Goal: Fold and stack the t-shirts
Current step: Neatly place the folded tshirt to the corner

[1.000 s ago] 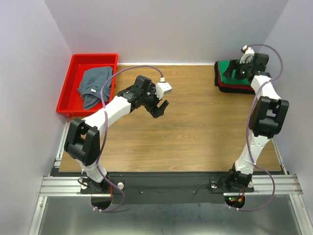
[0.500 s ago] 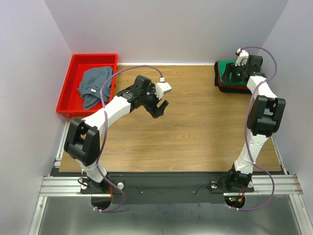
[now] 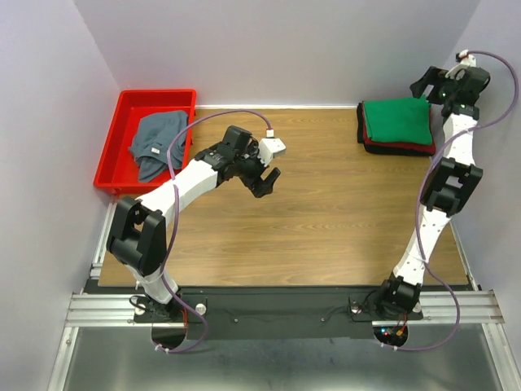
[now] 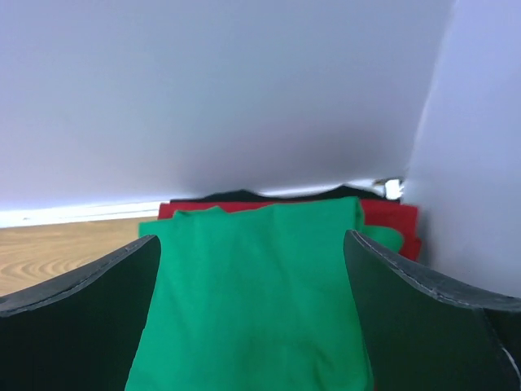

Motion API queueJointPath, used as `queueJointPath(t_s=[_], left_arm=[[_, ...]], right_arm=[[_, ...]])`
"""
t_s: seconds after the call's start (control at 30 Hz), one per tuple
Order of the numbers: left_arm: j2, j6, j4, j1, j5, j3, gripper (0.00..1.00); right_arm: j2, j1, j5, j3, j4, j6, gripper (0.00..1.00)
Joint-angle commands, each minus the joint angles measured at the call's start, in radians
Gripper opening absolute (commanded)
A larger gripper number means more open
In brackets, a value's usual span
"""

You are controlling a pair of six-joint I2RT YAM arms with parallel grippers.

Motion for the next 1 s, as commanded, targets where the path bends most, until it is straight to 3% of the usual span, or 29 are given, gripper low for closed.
queueJointPath(t_s=[0.0,0.33,0.6,0.83,0.97], left_arm=[[-0.005,-0.006,-0.001,0.008,0.030,0.011,0.93],[0.026,-0.021,-0.007,0.033,0.047,0.011,0.93],[0.061,-0.024,-0.018,0.048,0.060,0.032,0.93],[0.052,-0.065,-0.010,0.099,0.081,0.061,0.93],[0.000,-0.113,0.011,0.160,0.109,0.078,0.93]], right_arm=[[0.098,0.025,-0.080,0.094,0.027,0.081,1.00],[0.230,0.025,0.088,0.075,0.232,0.104,1.00],[0.233,0.022,0.176,0.003,0.328,0.070,1.00],[0.127,0.024,0.115,-0.016,0.340,0.101,1.00],[-0.022,0.034,0.069,-0.102,0.334,0.086,1.00]])
